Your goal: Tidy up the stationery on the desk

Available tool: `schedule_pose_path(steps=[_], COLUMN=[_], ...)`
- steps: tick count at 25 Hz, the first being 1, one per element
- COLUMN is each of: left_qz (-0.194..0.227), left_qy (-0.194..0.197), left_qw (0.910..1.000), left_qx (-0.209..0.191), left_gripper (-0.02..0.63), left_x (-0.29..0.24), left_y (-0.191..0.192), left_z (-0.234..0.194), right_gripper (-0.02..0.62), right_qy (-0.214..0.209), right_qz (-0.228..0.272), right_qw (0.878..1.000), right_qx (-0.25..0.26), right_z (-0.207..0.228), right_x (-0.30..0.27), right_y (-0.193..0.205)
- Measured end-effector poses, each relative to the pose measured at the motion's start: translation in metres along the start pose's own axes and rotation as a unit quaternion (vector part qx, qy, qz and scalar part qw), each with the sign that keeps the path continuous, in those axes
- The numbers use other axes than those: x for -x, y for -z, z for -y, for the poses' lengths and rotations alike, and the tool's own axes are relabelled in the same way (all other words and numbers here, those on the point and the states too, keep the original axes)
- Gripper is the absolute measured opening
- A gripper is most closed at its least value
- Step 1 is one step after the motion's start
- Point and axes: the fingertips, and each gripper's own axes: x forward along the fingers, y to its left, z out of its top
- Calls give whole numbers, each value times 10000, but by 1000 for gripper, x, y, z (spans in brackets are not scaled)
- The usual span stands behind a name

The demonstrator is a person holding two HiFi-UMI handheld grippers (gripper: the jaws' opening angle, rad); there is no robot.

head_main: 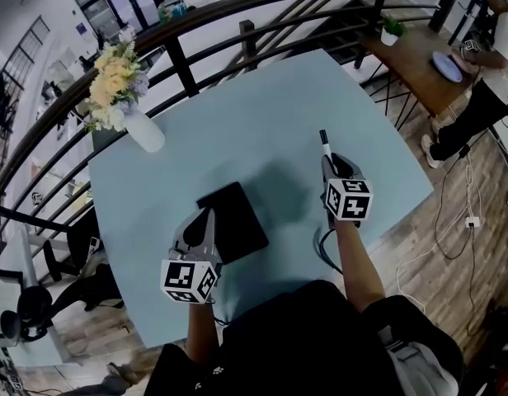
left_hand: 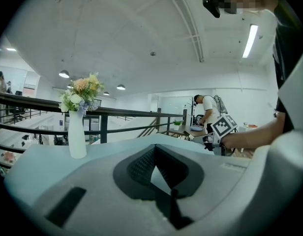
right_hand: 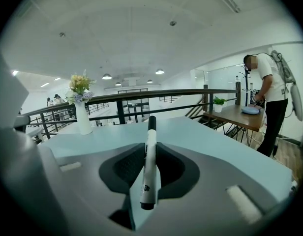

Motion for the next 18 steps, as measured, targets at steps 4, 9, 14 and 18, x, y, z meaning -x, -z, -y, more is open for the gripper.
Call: schedule_pose_path(steps=[4, 9, 14, 18], left_qz=[-11, 19, 43, 61], left_qy=[91, 132, 127, 53], left_qw=[9999, 9999, 9999, 9999], left_qx=[-46, -49, -82, -60], left_gripper=[-8, -8, -8, -8], left_x=[-1, 1, 5, 10], left_y=[2, 3, 3, 3], left_z=[5, 6, 4, 1], right_gripper=[81, 81, 81, 81], right_qy=[12, -24, -144, -281], right_qz=[-26, -10, -9, -69], right_qw=[10000, 10000, 9999, 9995], right_qx=[11, 32, 96, 125], right_z=[0, -4, -17, -28], right_x=[11, 22, 31, 32], right_y=[7, 9, 9, 13])
